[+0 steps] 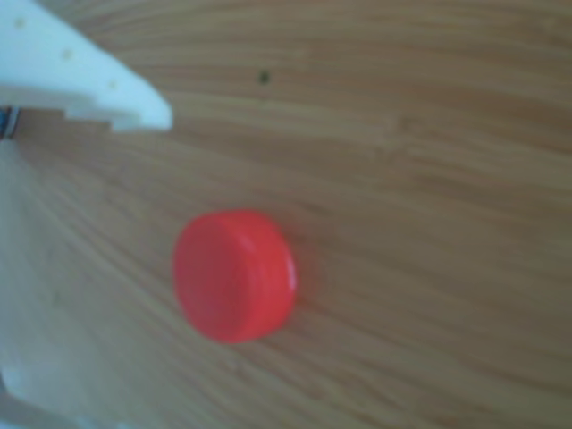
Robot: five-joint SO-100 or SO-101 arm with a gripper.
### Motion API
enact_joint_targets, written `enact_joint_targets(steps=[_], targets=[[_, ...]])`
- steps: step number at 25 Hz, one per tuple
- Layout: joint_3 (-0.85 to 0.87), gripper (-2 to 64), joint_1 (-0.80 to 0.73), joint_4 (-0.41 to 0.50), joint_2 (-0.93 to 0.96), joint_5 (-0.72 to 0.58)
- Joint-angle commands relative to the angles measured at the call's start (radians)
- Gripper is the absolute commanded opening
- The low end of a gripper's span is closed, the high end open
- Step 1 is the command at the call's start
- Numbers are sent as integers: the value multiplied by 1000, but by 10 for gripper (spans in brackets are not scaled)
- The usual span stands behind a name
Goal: Grasp a red cap and put it in the cup.
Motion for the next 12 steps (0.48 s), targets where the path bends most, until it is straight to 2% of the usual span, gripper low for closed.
enact_joint_targets(steps=[1,6,12], targets=[[-5,445,-3,-8,11,6],[25,445,5,-12,11,5],[80,445,5,-72,11,5]])
